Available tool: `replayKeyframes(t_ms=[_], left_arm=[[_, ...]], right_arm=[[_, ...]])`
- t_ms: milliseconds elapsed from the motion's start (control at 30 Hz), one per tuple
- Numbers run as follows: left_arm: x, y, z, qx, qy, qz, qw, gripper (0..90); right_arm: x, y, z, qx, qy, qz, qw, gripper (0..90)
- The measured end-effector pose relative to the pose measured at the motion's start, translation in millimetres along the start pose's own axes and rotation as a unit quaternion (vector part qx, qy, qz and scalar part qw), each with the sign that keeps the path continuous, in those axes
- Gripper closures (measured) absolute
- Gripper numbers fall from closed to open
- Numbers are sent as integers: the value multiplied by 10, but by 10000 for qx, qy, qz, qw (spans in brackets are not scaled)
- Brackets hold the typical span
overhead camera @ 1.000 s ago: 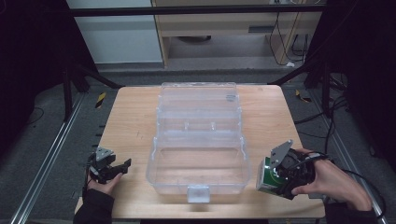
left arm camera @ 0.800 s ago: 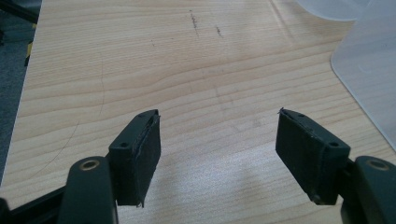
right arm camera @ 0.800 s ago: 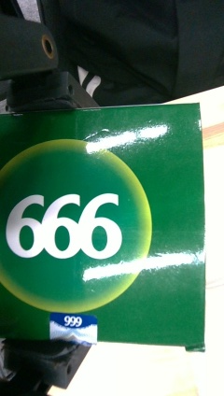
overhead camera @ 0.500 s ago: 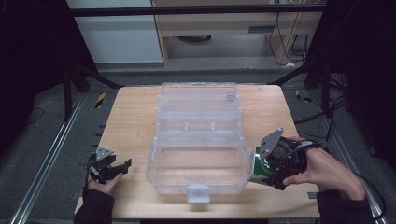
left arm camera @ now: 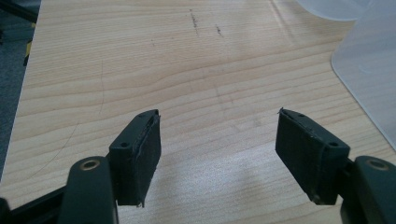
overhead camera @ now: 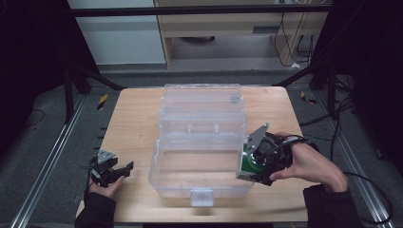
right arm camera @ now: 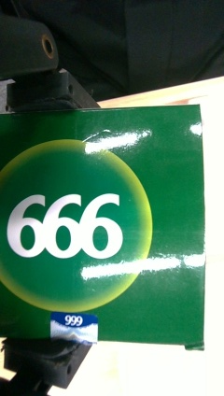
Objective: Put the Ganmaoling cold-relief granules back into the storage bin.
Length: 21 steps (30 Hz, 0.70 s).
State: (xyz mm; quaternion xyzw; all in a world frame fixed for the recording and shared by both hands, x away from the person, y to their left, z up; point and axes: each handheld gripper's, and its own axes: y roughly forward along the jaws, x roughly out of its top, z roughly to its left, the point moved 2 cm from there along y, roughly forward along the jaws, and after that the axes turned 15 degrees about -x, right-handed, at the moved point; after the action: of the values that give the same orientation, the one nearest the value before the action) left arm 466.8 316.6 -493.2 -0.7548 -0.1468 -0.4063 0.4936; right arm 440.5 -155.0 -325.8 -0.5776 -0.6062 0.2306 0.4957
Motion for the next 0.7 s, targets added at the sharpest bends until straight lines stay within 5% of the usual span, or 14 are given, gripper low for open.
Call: replayKeyframes(t_ms=[700], left_arm=[[1, -2, 5, -2, 4, -10, 10000, 305]], right_arm=[[313, 359, 44, 22, -220, -226, 9995, 156]])
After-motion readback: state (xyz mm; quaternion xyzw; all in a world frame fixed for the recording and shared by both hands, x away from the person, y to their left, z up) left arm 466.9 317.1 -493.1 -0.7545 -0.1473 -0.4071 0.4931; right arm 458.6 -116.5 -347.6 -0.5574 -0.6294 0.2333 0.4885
